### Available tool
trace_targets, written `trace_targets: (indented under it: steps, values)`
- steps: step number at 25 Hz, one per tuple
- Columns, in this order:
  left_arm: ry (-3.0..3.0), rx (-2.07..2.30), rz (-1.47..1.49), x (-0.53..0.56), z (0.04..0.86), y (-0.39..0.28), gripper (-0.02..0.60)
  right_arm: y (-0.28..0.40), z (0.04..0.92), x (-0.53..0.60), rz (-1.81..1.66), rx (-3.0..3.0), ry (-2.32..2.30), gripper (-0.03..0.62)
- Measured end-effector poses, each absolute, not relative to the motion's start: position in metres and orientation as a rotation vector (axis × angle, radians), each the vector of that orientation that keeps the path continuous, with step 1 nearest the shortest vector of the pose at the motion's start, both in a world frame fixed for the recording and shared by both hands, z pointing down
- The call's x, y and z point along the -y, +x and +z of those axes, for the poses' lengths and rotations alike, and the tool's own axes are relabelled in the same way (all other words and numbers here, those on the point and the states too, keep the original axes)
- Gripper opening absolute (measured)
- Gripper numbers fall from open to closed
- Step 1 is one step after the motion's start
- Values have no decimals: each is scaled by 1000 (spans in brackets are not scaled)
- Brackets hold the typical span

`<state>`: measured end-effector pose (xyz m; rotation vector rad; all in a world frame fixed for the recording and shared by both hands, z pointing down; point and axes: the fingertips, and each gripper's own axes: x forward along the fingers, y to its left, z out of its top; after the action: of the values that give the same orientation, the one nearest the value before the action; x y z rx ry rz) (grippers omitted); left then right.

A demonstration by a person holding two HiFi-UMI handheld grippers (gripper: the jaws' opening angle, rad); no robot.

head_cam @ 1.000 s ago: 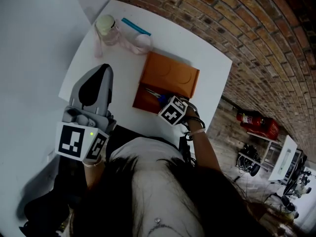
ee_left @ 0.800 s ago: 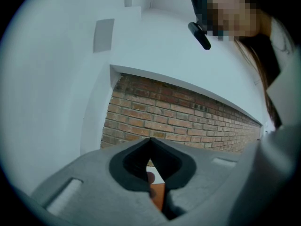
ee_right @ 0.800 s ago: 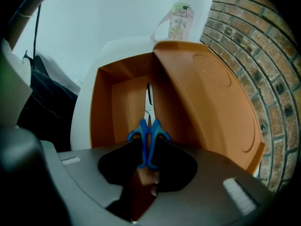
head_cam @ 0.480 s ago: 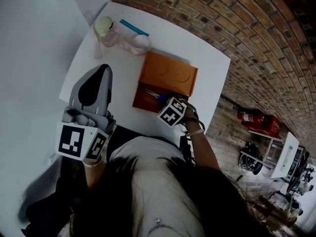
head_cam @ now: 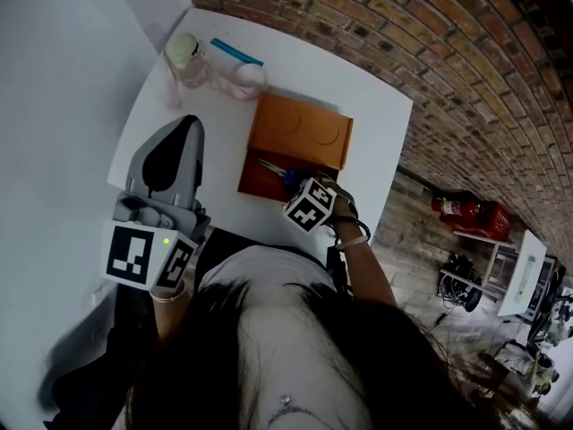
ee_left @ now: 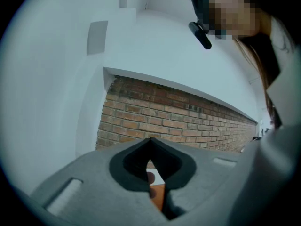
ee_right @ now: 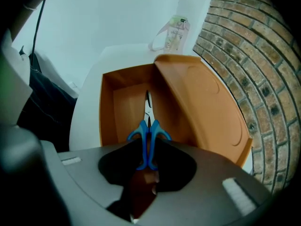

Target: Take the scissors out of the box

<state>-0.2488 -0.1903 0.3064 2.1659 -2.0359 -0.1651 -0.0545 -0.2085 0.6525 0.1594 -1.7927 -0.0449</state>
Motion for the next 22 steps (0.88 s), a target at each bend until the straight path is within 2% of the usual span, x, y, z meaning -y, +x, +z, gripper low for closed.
trace_targets:
  steps: [22]
  values:
    - [2248,1988,-148,184,290,-209,2,-44,613,206,-33,1913,281,95]
